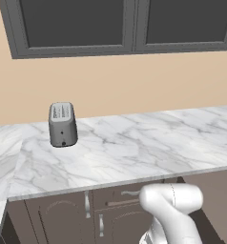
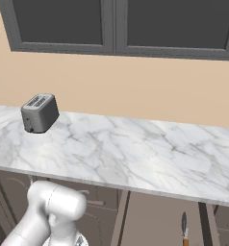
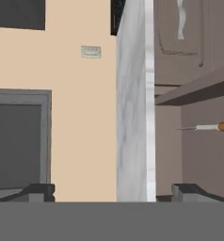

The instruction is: Take the pizza cutter from the drawer on the right and place it on the dining counter for cutting.

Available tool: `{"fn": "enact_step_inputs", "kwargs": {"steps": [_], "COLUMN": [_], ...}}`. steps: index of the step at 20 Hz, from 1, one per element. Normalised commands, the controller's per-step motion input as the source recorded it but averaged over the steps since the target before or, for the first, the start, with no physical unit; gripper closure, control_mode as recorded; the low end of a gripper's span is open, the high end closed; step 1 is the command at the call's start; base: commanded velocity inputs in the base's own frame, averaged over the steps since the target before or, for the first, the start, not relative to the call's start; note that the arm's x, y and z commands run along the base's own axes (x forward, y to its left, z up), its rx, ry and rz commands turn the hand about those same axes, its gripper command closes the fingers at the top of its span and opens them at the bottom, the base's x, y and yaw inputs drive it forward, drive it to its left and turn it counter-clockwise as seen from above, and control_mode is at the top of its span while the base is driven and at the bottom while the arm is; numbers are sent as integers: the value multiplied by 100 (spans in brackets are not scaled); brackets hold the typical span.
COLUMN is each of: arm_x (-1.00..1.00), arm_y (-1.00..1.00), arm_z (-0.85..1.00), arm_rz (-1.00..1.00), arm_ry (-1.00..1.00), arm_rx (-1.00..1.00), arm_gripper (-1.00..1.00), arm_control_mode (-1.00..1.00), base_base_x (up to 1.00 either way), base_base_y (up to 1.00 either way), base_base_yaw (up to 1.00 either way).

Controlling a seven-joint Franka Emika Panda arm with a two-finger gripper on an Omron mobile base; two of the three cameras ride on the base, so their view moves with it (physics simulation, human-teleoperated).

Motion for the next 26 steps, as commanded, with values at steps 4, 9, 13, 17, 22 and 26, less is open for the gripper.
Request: {"fn": "enact_step_inputs", "kwargs": {"steps": [4,9,13,17,22,26], "arm_x": [100,100,100,100,67,20], "arm_y": [1,18,28,-1,-25,-27], "arm_z": [26,2,0,-1,-9,-19], "arm_rz": [1,2,6,14,26,37], "arm_ry": [16,20,25,26,27,25], "arm_rx": [1,0,0,0,0,-5], "arm_gripper": [-100,-100,-100,-100,-100,-100], "arm_control_mode": [-100,-100,-100,-100,-100,-100], "base_base_x": [0,0,0,0,0,0], "base_base_y": [0,0,0,0,0,0], "base_base_yaw": [0,0,0,0,0,0]}}
